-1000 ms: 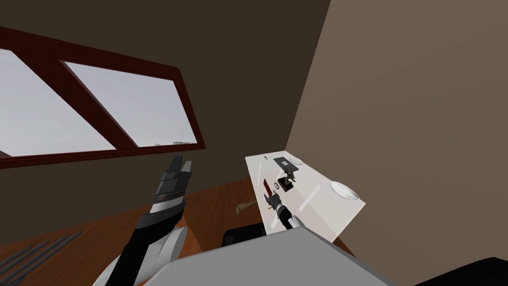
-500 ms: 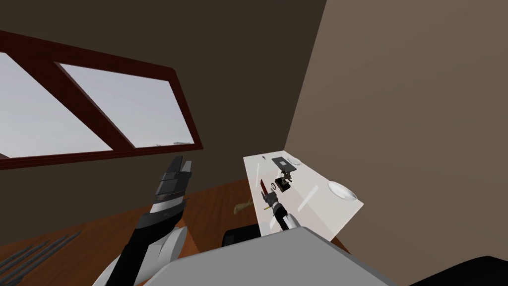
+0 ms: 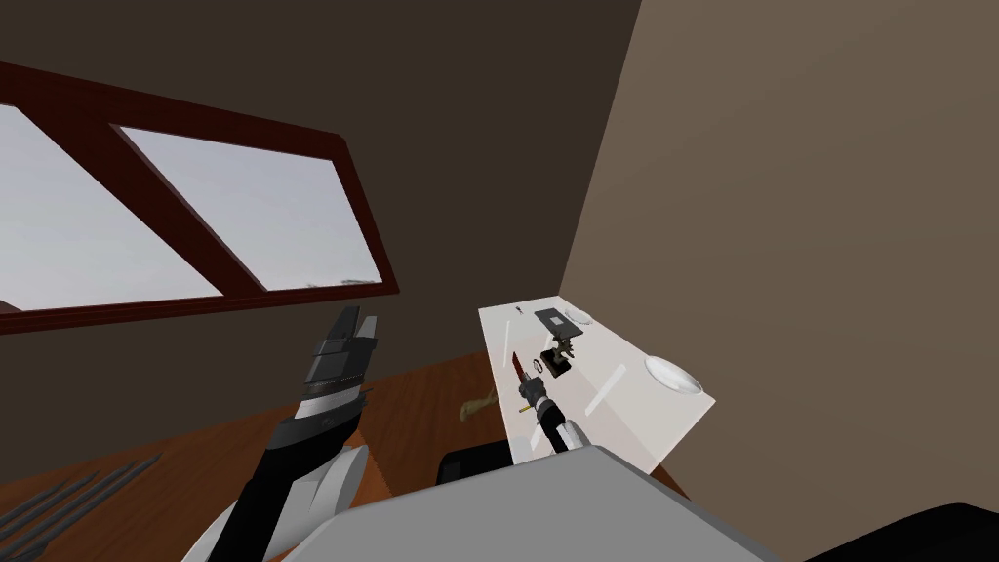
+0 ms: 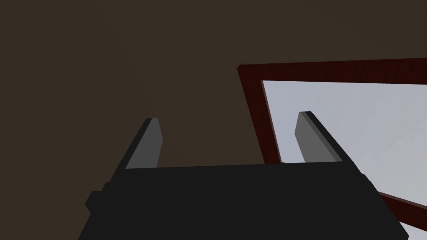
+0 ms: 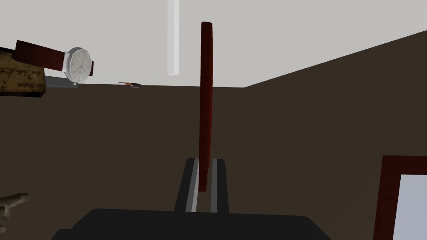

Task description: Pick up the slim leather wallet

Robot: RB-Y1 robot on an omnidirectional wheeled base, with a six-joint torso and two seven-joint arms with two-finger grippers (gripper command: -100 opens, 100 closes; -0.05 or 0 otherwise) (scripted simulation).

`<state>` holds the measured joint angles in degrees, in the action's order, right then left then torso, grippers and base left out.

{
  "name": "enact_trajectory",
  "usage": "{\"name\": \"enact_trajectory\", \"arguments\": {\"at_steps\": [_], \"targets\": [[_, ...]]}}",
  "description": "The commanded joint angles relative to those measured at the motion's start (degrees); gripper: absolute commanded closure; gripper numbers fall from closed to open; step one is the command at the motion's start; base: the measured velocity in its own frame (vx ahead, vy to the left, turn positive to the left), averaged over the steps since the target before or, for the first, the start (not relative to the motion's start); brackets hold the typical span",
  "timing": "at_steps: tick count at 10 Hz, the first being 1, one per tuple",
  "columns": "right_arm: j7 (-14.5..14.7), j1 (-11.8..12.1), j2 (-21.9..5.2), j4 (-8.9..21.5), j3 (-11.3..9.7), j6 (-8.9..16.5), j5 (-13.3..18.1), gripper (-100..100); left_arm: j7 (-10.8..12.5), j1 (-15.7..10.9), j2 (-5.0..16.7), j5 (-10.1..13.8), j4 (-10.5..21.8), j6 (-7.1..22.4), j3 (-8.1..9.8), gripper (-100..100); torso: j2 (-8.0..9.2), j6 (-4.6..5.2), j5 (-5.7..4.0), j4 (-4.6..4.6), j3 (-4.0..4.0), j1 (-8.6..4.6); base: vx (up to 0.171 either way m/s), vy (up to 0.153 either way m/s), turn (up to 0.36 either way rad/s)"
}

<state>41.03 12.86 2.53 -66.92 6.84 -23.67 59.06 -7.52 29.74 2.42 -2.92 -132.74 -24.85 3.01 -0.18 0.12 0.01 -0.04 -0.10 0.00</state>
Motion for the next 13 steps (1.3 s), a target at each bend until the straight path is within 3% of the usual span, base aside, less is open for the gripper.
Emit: {"name": "enact_trajectory", "arguments": {"at_steps": [1, 2, 3, 4, 5, 6, 7, 8, 9, 10, 11, 13], "targets": [[0.00, 0.00, 0.00, 0.00, 0.00, 0.00, 0.00, 0, 0.00, 0.00, 0.00, 0.00, 0.00, 0.00, 0.00, 0, 0.00, 0.00, 0.00, 0.00, 0.00, 0.00, 0.000, 0.000, 0.000], [-0.14, -0.94, -2.65, 2.87, 1.25, -2.81, -0.97, 100, 0.00, 0.00, 0.00, 0.00, 0.00, 0.00, 0.00, 0, 0.00, 0.00, 0.00, 0.00, 0.00, 0.00, 0.009, 0.108, 0.010], [-0.14, -0.94, -2.65, 2.88, 1.25, -2.81, -0.97, 100, 0.00, 0.00, -0.01, 0.00, 0.00, 0.00, -0.01, 0, -0.10, 0.04, 0.02, -0.12, -0.11, 0.24, 0.006, 0.118, -0.034], [-0.26, -2.11, -5.27, 4.92, 2.61, -4.96, -2.01, 100, 0.00, 0.00, -0.01, 0.00, 0.00, 0.00, -0.01, 0, -0.15, -0.02, -0.04, -0.22, -0.19, 0.31, 0.010, 0.138, 0.007], [-0.26, -2.11, -5.46, 6.38, 2.61, -5.79, -2.01, 100, 0.00, 0.00, -0.01, 0.00, 0.00, 0.00, -0.01, 0, -0.27, -0.01, -0.04, -0.29, -0.28, 0.35, 0.011, 0.114, -0.008], [-0.38, -3.29, -8.24, 7.83, 3.96, -7.72, -3.05, 100, 0.00, 0.00, -0.01, 0.00, 0.00, 0.00, -0.01, 0, -0.28, -0.02, -0.15, -0.45, -0.36, 0.29, -0.009, 0.130, 0.009], [-0.38, -3.29, -8.26, 9.84, 3.96, -8.78, -3.05, 100, 0.00, 0.00, -0.01, 0.00, 0.00, 0.00, -0.01, 0, -0.32, 0.00, -0.17, -0.51, -0.42, 0.27, 0.009, 0.108, -0.014], [-0.50, -4.46, -10.76, 11.86, 5.31, -11.00, -4.09, 100, 0.00, 0.00, -0.01, 0.00, 0.00, 0.00, -0.01, 0, -0.35, -0.02, -0.32, -0.74, -0.54, 0.22, 0.024, 0.126, 0.012], [-0.50, -4.46, -11.06, 13.60, 5.31, -11.76, -4.09, 100, 0.00, 0.00, -0.01, 0.00, 0.00, 0.00, -0.01, 0, -0.49, 0.03, -0.37, -0.87, -0.68, 0.17, 0.020, 0.100, -0.008], [-0.62, -5.63, -13.52, 15.80, 6.66, -14.44, -5.13, 100, 0.00, 0.00, -0.01, 0.00, 0.00, 0.00, -0.01, 0, -0.51, 0.04, -0.47, -1.02, -0.76, 0.05, 0.013, 0.134, 0.002], [-0.62, -5.63, -13.87, 17.18, 6.66, -14.75, -5.13, 100, 0.00, 0.00, -0.01, 0.00, 0.00, 0.00, -0.01, 0, -0.62, 0.05, -0.50, -1.08, -0.85, 0.03, 0.014, 0.117, -0.005], [-0.86, -7.97, -18.08, 23.02, 9.36, -19.94, -7.21, 100, 0.00, 0.00, -0.01, 0.00, 0.00, 0.00, -0.01, 0, -0.66, 0.14, -0.56, -1.23, -0.94, -0.12, 0.006, 0.156, -0.003]]}}
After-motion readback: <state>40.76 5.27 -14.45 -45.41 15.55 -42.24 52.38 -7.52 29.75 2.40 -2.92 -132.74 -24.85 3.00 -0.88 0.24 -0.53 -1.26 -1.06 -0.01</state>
